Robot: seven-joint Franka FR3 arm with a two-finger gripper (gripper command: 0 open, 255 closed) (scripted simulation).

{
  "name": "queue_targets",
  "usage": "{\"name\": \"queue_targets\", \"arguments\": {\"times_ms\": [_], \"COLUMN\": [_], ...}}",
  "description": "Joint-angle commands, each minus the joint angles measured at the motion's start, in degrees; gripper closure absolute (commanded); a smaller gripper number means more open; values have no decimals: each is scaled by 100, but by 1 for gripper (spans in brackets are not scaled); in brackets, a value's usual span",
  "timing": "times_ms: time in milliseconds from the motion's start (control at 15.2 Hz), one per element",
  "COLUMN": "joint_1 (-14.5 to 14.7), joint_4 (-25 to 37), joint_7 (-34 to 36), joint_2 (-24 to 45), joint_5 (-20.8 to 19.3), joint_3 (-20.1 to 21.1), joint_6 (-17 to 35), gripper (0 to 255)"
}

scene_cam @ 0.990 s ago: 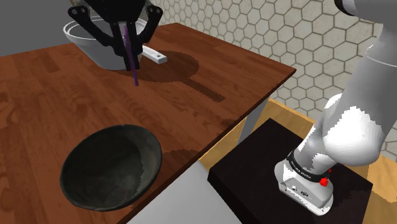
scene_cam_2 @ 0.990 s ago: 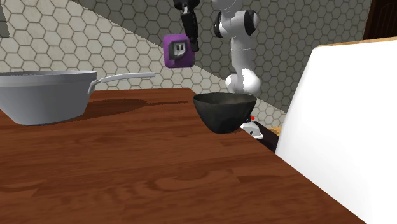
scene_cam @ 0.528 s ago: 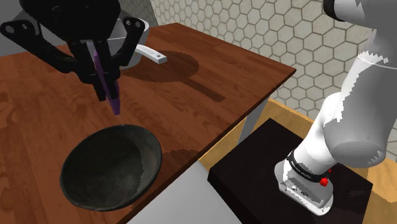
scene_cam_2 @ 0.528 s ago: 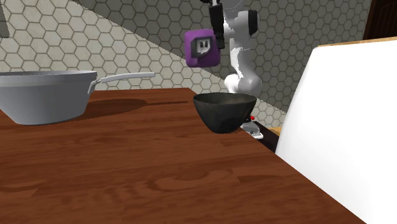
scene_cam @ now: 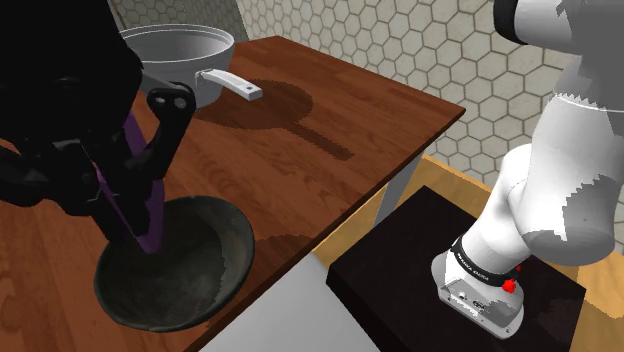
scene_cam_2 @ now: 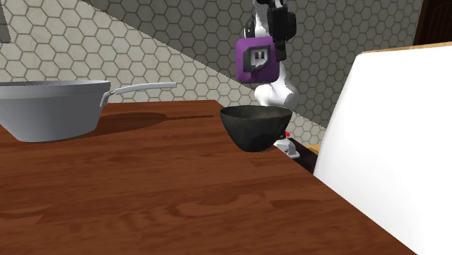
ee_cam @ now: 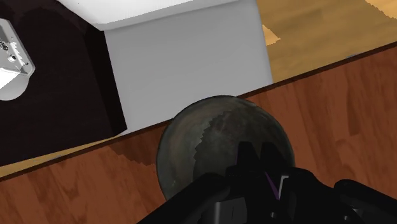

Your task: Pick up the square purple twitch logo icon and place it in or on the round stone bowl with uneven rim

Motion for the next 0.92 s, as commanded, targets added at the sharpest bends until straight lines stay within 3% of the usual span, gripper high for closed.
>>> {"name": "queue_targets", "arguments": {"times_ms": [0, 660, 858], "joint_1": [-46, -241, -251], "joint_4": [-234, -1378, -1470], "joint_7": [-40, -275, -293], "joint_2": [-67, -386, -404], "joint_5": [44, 252, 264], "joint_3": [-6, -43, -45], "joint_6": [178, 1043, 1118], "gripper": [255, 255, 255]}}
